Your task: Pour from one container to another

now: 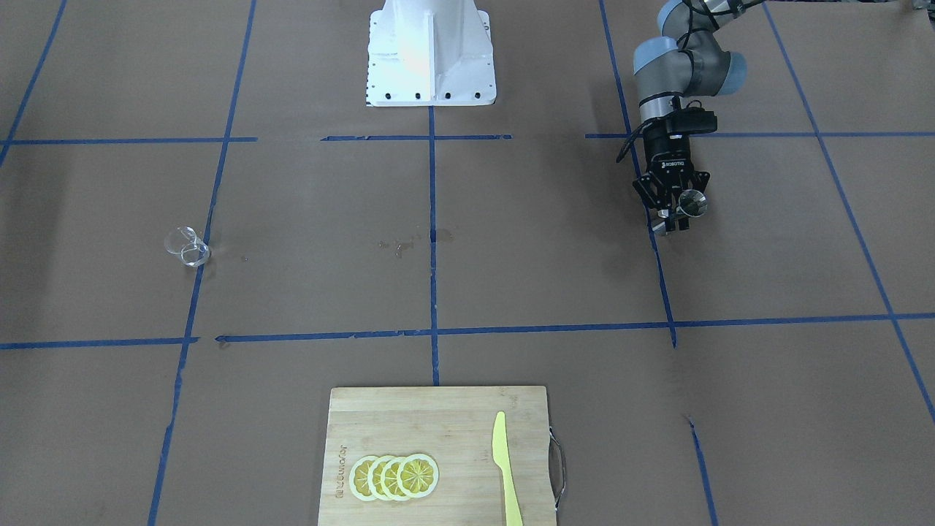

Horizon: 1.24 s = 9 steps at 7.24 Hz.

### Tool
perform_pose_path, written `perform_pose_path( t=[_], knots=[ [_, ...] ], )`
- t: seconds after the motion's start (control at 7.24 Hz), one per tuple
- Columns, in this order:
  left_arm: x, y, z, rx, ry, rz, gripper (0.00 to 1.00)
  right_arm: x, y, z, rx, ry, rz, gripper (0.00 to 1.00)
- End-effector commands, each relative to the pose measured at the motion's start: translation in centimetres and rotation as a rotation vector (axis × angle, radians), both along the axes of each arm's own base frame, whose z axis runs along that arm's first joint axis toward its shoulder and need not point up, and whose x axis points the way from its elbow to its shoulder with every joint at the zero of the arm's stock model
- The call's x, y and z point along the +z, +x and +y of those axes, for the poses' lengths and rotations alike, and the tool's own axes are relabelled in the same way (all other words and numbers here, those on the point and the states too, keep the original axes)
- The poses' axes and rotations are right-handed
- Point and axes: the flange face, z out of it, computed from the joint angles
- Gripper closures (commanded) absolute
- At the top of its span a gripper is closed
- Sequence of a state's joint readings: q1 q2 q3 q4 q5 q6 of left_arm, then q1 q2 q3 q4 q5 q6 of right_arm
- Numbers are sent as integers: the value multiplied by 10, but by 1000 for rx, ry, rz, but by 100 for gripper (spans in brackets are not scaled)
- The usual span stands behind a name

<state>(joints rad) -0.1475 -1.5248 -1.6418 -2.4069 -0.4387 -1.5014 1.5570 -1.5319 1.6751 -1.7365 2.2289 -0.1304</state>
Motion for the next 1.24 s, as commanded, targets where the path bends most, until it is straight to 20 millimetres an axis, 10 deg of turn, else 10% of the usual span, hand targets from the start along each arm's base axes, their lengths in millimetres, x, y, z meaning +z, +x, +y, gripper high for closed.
perform_pose_path(
  t=[0.0, 0.55, 1.11],
  knots=[
    [0, 0, 0, 1, 0, 0, 72, 0, 0, 0, 0, -1, 0, 0],
    [-1, -1, 0, -7, 7, 8, 0, 0, 0, 0, 0, 1, 0, 0],
    [-5, -2, 0, -7, 9, 28, 0, -1, 0, 0, 0, 3, 0, 0]
  ],
)
